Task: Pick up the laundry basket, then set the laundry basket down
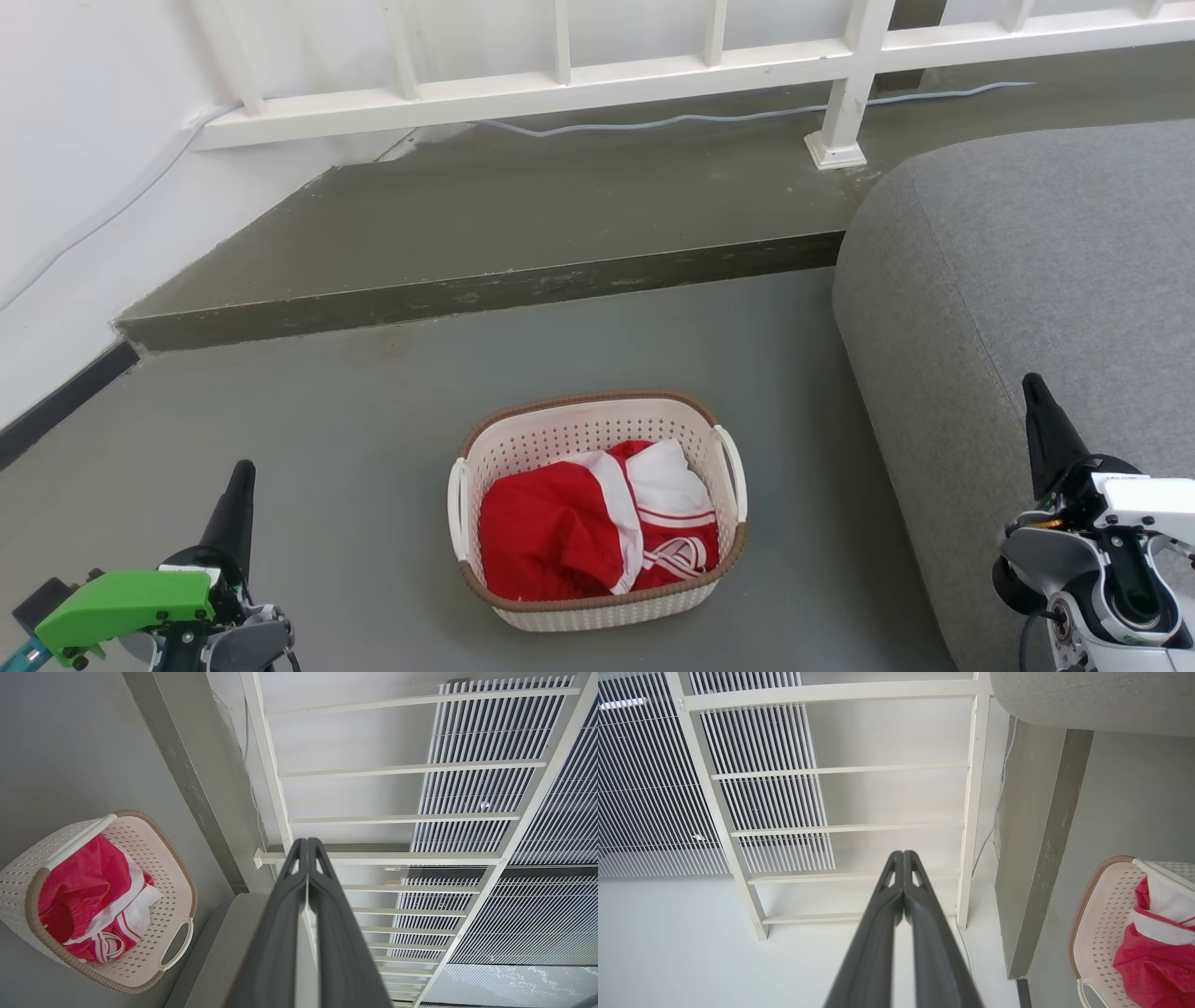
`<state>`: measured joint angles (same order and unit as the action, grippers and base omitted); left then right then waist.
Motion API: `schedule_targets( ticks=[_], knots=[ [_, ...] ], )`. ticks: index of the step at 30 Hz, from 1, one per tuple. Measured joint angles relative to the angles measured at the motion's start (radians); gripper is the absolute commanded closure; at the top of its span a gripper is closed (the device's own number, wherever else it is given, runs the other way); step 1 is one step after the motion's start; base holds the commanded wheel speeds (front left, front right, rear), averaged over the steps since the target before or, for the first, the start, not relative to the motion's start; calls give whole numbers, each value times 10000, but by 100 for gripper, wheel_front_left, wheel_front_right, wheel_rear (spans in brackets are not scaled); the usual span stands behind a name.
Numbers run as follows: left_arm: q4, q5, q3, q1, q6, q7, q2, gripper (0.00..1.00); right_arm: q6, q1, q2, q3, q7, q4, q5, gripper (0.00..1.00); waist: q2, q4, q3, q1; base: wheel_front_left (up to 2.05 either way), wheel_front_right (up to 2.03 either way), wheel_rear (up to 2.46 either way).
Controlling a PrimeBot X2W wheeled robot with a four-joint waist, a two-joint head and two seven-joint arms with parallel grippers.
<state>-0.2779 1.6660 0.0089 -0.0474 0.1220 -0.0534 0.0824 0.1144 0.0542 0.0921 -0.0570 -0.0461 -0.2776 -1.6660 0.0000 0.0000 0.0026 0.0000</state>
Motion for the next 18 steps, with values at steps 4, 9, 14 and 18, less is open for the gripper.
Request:
schedule_targets(
  ticks=[4, 9, 14, 18],
  knots=[
    [-2, 0, 6, -2, 0, 0, 0, 100, 0, 0, 0, -2, 0, -8, 0, 100, 0, 0, 0, 0, 0, 0, 0],
    [-4, 0, 10, -4, 0, 0, 0, 100, 0, 1, -4, -8, -2, -17, 0, 100, 0, 0, 0, 0, 0, 0, 0],
    [-6, 0, 15, -9, 0, -44, -2, 100, 0, 1, -6, -12, -2, -23, 0, 100, 0, 0, -1, 0, 0, 0, 0],
    [-12, 0, 17, -37, 0, -44, -4, 100, 0, 2, -8, -13, -2, -27, 0, 100, 0, 0, -1, 0, 0, 0, 0]
  ],
)
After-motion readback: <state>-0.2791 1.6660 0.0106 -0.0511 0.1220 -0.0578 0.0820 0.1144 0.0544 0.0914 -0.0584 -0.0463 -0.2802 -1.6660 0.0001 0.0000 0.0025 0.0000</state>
